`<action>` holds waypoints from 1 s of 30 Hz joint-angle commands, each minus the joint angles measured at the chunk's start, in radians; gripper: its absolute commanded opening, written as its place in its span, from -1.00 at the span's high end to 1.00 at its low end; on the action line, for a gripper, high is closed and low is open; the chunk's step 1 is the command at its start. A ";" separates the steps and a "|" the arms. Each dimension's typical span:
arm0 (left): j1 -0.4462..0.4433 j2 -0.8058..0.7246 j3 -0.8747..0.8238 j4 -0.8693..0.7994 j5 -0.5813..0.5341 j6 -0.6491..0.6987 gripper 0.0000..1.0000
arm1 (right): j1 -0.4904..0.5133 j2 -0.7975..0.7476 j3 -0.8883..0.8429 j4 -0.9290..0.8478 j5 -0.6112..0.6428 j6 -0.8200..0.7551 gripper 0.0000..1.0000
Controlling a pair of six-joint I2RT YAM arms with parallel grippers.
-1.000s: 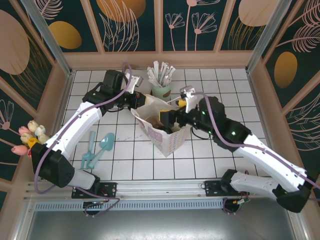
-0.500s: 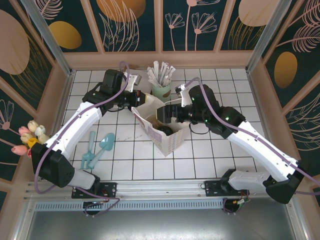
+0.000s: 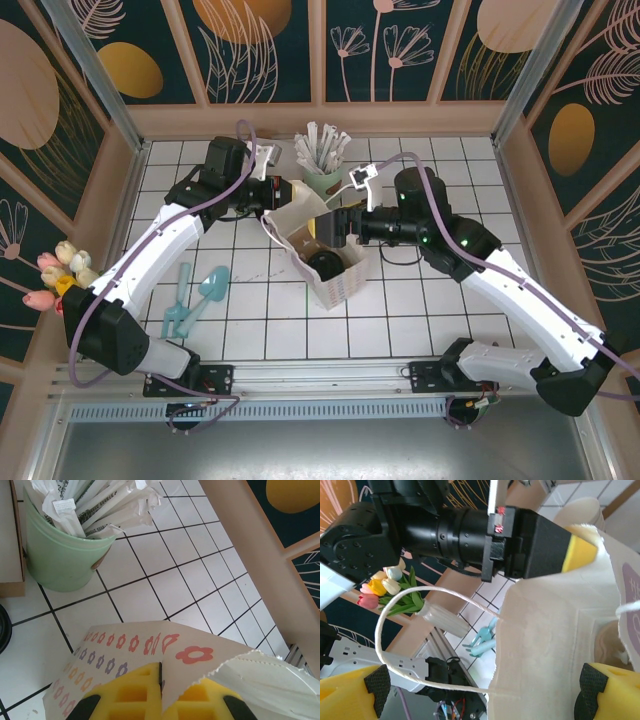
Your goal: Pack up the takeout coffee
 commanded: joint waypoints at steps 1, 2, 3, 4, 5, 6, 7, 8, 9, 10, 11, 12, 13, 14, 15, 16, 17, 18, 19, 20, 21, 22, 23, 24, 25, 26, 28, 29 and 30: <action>0.003 0.012 0.000 0.047 0.015 -0.031 1.00 | -0.011 -0.010 -0.028 0.130 -0.036 -0.050 -0.98; 0.003 0.014 0.000 0.048 0.014 -0.036 1.00 | -0.011 0.006 -0.028 0.162 -0.060 -0.048 -0.98; 0.003 0.014 0.001 0.048 0.012 -0.040 1.00 | -0.011 0.025 -0.021 0.188 -0.075 -0.043 -0.98; 0.003 0.014 0.002 0.047 0.009 -0.043 1.00 | -0.011 0.043 -0.012 0.203 -0.078 -0.041 -0.98; 0.003 0.014 0.004 0.048 0.008 -0.049 1.00 | -0.011 0.063 -0.002 0.212 -0.076 -0.038 -0.98; 0.004 0.013 0.004 0.053 0.005 -0.055 1.00 | -0.011 0.079 0.006 0.219 -0.077 -0.033 -0.98; 0.003 0.011 0.004 0.057 -0.001 -0.061 1.00 | -0.011 0.094 0.013 0.218 -0.090 -0.028 -0.98; 0.003 0.011 0.006 0.061 -0.008 -0.068 1.00 | -0.011 0.102 0.023 0.206 -0.108 -0.026 -0.98; 0.003 0.012 0.006 0.066 -0.019 -0.079 1.00 | -0.011 0.105 0.034 0.172 -0.132 -0.031 -0.98; 0.003 0.010 0.006 0.068 -0.028 -0.087 1.00 | -0.011 0.104 0.046 0.128 -0.143 -0.039 -0.98; 0.003 0.009 0.008 0.071 -0.040 -0.094 1.00 | -0.011 0.095 0.055 0.073 -0.150 -0.052 -0.98; 0.002 0.009 0.010 0.071 -0.051 -0.099 1.00 | -0.011 0.078 0.057 0.019 -0.156 -0.064 -0.98; 0.003 0.009 0.013 0.069 -0.060 -0.103 1.00 | -0.011 0.060 0.057 -0.019 -0.161 -0.070 -0.98; 0.003 0.008 0.019 0.065 -0.069 -0.106 1.00 | -0.011 0.036 0.058 -0.056 -0.169 -0.071 -0.98; 0.003 0.008 0.023 0.061 -0.074 -0.109 1.00 | -0.011 0.012 0.061 -0.089 -0.175 -0.068 -0.98; 0.003 0.009 0.026 0.059 -0.076 -0.111 1.00 | -0.013 -0.009 0.065 -0.120 -0.175 -0.063 -0.98; 0.002 0.009 0.028 0.057 -0.077 -0.113 1.00 | -0.013 -0.023 0.069 -0.146 -0.168 -0.059 -0.98; 0.003 0.010 0.030 0.053 -0.080 -0.113 1.00 | -0.013 -0.040 0.072 -0.179 -0.137 -0.049 -0.98; 0.003 0.011 0.034 0.049 -0.085 -0.112 1.00 | -0.012 -0.053 0.075 -0.219 -0.078 -0.039 -0.98; 0.003 0.012 0.038 0.045 -0.088 -0.114 1.00 | -0.011 -0.065 0.076 -0.254 0.010 -0.025 -0.98; 0.003 0.012 0.041 0.042 -0.088 -0.114 1.00 | -0.011 -0.078 0.075 -0.291 0.122 0.009 -0.98; 0.003 0.013 0.041 0.041 -0.089 -0.116 1.00 | -0.014 -0.089 0.067 -0.318 0.241 0.048 -0.95; 0.003 0.011 0.041 0.041 -0.089 -0.117 1.00 | -0.013 -0.098 0.059 -0.335 0.325 0.085 -0.86; 0.003 0.011 0.040 0.041 -0.090 -0.118 1.00 | -0.014 -0.105 0.052 -0.346 0.391 0.124 -0.79; 0.003 0.008 0.040 0.041 -0.094 -0.119 1.00 | -0.013 -0.107 0.042 -0.357 0.436 0.168 -0.70; 0.003 0.008 0.039 0.040 -0.095 -0.120 1.00 | -0.013 -0.104 0.038 -0.373 0.480 0.199 -0.64; 0.003 0.009 0.038 0.037 -0.095 -0.120 1.00 | -0.010 -0.082 0.026 -0.381 0.473 0.198 -0.59; 0.003 0.011 0.038 0.035 -0.096 -0.120 1.00 | -0.008 -0.067 0.023 -0.370 0.449 0.173 -0.56; 0.003 0.012 0.038 0.032 -0.096 -0.120 1.00 | -0.005 -0.052 0.022 -0.355 0.406 0.144 -0.50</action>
